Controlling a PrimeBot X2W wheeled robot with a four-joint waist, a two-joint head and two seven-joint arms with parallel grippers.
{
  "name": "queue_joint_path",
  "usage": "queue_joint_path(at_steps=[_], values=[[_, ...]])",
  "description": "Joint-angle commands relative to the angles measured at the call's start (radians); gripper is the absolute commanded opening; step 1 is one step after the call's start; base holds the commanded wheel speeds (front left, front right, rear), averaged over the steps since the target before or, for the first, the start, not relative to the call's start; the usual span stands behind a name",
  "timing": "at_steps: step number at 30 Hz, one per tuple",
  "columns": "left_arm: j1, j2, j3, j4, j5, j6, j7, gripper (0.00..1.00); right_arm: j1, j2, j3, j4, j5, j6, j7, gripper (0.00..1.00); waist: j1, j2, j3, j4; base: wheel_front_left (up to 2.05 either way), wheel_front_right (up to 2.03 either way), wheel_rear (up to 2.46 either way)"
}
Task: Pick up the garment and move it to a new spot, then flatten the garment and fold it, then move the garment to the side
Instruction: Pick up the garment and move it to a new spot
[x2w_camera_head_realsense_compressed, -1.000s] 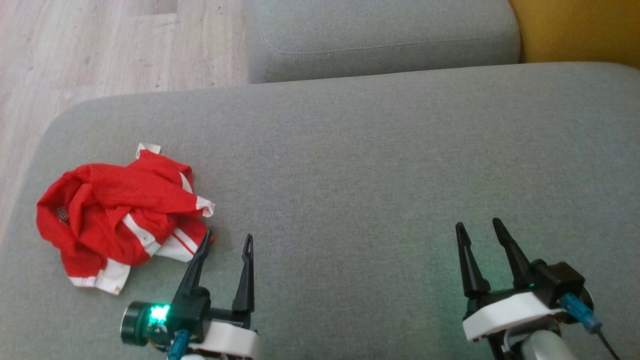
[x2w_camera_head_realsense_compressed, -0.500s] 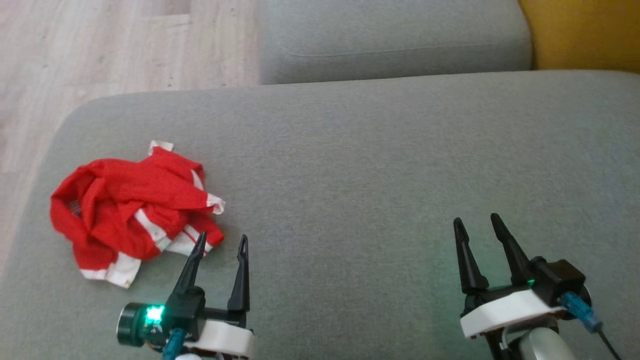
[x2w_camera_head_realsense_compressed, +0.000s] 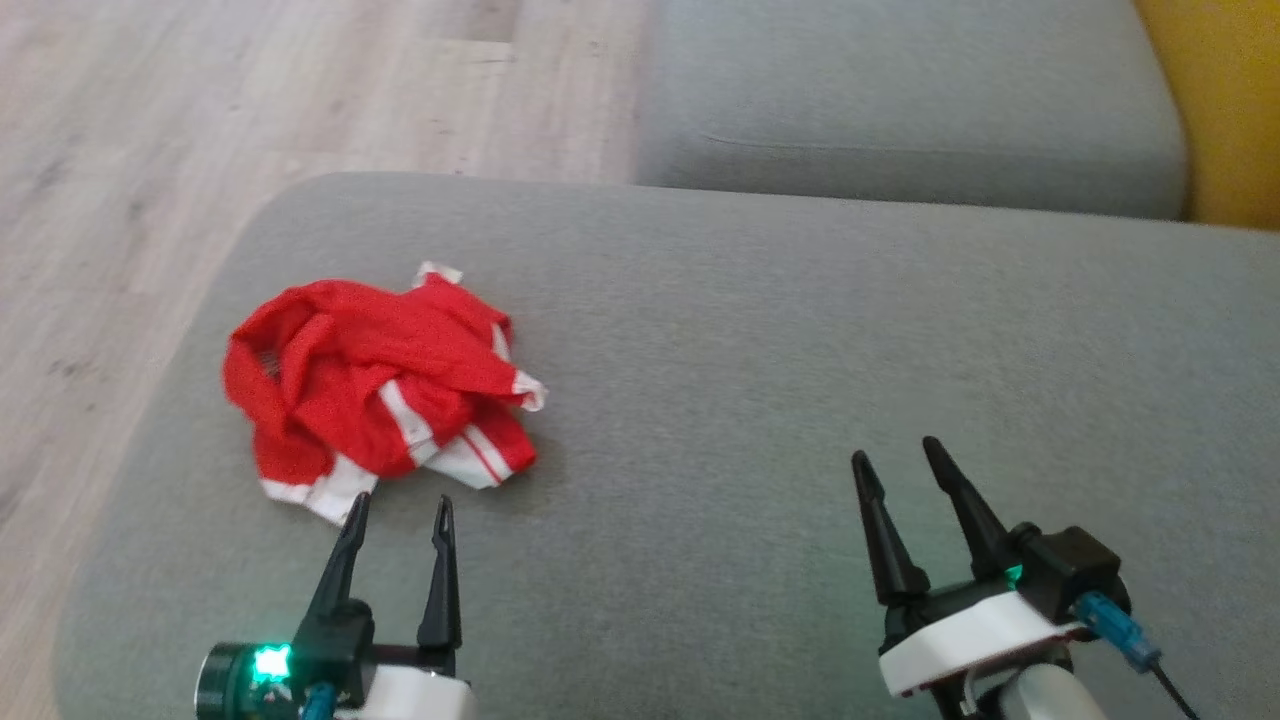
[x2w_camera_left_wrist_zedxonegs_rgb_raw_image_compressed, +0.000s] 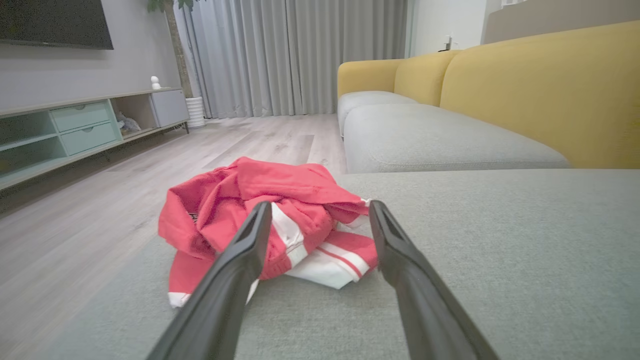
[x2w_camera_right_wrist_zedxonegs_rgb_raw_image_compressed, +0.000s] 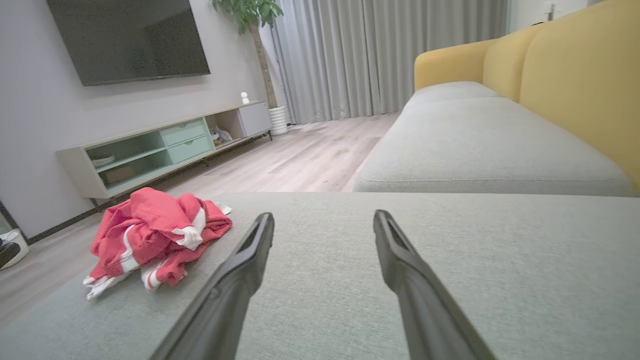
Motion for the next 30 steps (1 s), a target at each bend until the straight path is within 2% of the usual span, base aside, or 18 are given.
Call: queue_joint_path(at_steps=[1, 9, 17, 25, 30], values=[[-0.023, 0.005, 0.036, -0.033, 0.01, -0.003, -0.011, 1.0, -0.017, -0.006, 0.029, -0.036, 0.007, -0.001, -0.011, 1.0, 0.0, 0.0, -0.008, 0.028, 0.0, 0.0, 0.0], [0.001, 0.01, 0.043, -0.034, 0.025, -0.009, -0.011, 1.0, 0.004, -0.006, 0.054, -0.036, 0.027, -0.001, -0.011, 1.0, 0.0, 0.0, -0.028, 0.137, 0.0, 0.0, 0.0], [0.043, 0.017, 0.059, -0.04, 0.027, -0.009, -0.011, 1.0, 0.013, -0.006, 0.098, -0.033, 0.043, -0.001, -0.011, 1.0, 0.0, 0.0, -0.048, 0.207, 0.0, 0.0, 0.0], [0.049, 0.022, 0.069, -0.046, 0.029, -0.013, -0.011, 1.0, 0.014, -0.006, 0.113, -0.035, 0.046, -0.001, -0.011, 1.0, 0.0, 0.0, -0.043, 0.209, 0.0, 0.0, 0.0], [-0.018, 0.061, 0.055, -0.02, 0.046, -0.052, -0.008, 1.0, -0.002, -0.006, 0.119, -0.041, 0.026, -0.001, -0.011, 1.0, 0.0, 0.0, 0.009, 0.173, 0.0, 0.0, 0.0]])
